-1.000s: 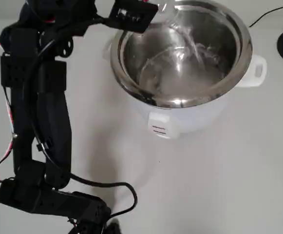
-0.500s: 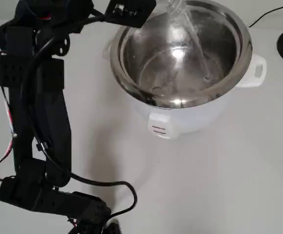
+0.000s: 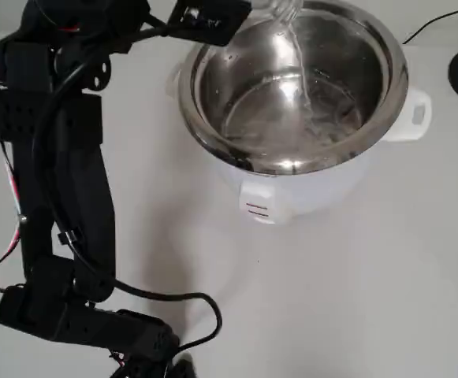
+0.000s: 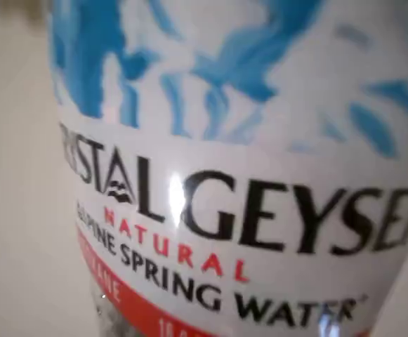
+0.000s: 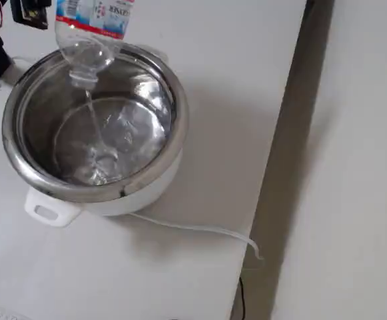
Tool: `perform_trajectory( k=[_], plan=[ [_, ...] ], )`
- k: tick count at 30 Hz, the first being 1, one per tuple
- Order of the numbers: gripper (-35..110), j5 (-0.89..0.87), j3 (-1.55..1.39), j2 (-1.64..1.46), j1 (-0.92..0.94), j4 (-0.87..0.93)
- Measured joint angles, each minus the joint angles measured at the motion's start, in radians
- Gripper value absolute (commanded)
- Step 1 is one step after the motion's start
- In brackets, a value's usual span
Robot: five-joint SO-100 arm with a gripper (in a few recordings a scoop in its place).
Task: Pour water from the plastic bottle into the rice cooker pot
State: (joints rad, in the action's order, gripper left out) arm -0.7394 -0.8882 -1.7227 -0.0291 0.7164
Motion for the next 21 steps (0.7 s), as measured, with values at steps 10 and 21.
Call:
perform_trajectory(
  k=[10, 21],
  plan=[
    [8, -0.023, 0.000, 0.000, 0.009, 0.026],
    [8, -0.044, 0.000, 0.000, 0.009, 0.057]
  ],
)
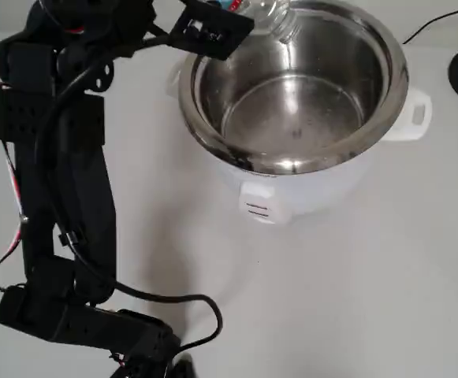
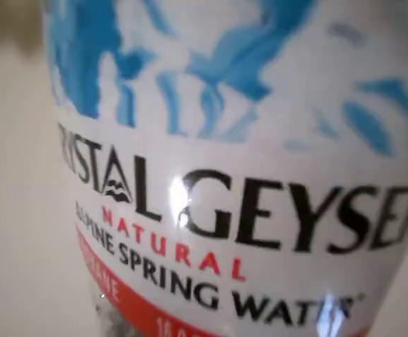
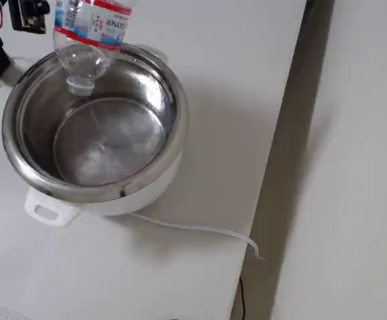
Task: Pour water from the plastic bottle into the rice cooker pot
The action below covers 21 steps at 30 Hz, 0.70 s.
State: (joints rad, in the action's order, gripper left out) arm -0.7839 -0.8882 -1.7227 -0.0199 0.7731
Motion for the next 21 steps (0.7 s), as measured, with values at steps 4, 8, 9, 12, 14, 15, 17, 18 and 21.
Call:
perform_trajectory(
  k=[4, 8, 9, 12, 14, 15, 17, 18, 21],
  plan=[
    [8, 0.000, 0.000, 0.000, 0.000, 0.003],
    [8, 0.000, 0.000, 0.000, 0.000, 0.003],
    [8, 0.000, 0.000, 0.002, 0.000, 0.003],
    [8, 0.000, 0.000, 0.003, 0.000, 0.009],
    [8, 0.000, 0.000, 0.003, 0.000, 0.017],
    [8, 0.000, 0.000, 0.003, 0.002, 0.020],
    [8, 0.000, 0.000, 0.006, 0.011, 0.021],
    [8, 0.000, 0.000, 0.009, 0.017, 0.021],
    [8, 0.017, 0.000, 0.012, 0.029, 0.021]
  ],
)
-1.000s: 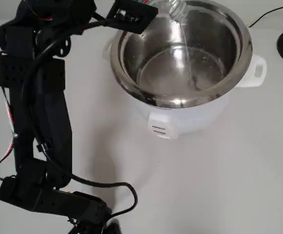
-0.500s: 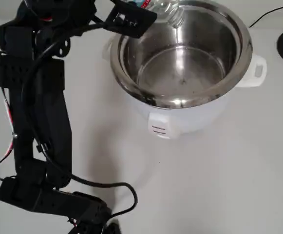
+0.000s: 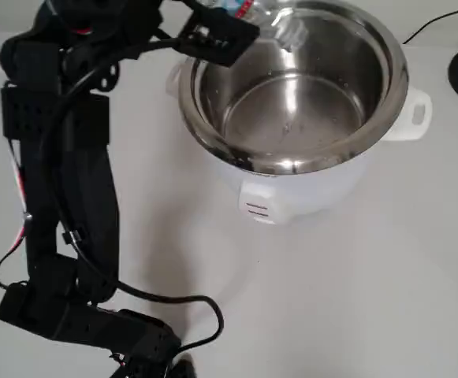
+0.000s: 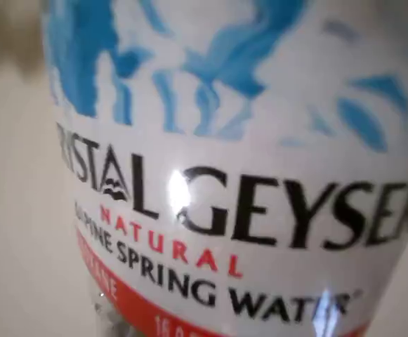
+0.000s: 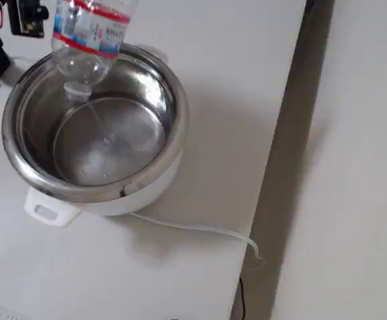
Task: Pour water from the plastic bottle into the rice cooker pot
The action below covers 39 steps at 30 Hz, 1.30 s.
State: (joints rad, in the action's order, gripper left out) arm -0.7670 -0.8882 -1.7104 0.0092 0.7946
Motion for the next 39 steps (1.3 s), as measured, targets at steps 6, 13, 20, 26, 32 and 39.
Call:
perform_trajectory(
  k=[6, 13, 20, 26, 32, 39],
  plan=[
    [8, 0.117, 0.000, 0.000, 0.002, 0.000],
    [8, 0.333, 0.000, 0.002, -0.005, -0.054],
    [8, 0.658, 0.000, 0.009, -0.063, -0.114],
    [8, 0.870, 0.000, 0.009, -0.132, -0.124],
    [8, 1.147, 0.000, 0.009, -0.272, -0.126],
    [8, 1.410, 0.000, 0.009, -0.388, -0.069]
  ],
)
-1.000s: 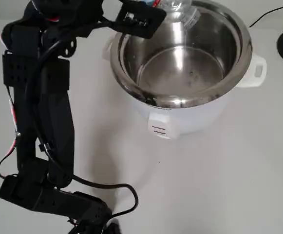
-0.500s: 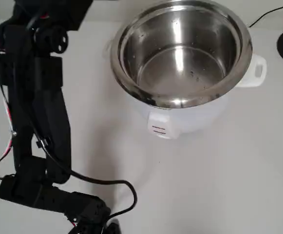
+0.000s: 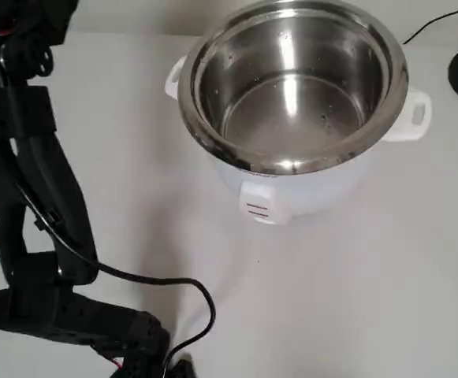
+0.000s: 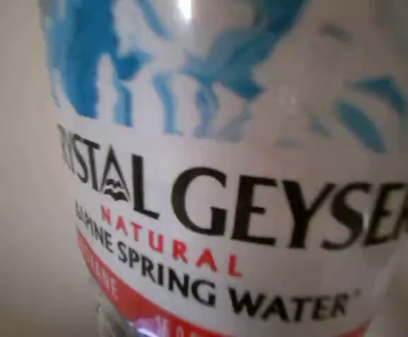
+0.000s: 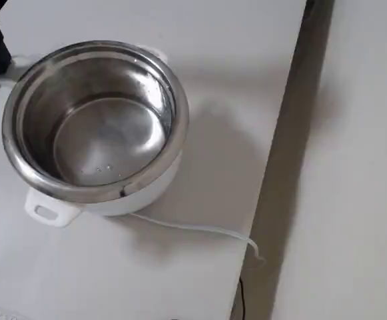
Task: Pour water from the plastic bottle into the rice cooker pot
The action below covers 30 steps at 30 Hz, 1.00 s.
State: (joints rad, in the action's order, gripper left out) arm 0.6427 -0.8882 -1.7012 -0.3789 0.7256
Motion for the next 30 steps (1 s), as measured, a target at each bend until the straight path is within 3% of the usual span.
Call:
perform_trajectory(
  k=[9, 16, 23, 30],
  plan=[
    [8, 0.238, -0.014, -0.005, -0.135, 0.054],
    [8, 0.377, -0.264, -0.170, -0.213, -0.054],
    [8, 0.546, -0.862, -0.456, -0.276, -0.423],
    [8, 0.601, -1.404, -0.459, -0.235, -0.896]
  ],
)
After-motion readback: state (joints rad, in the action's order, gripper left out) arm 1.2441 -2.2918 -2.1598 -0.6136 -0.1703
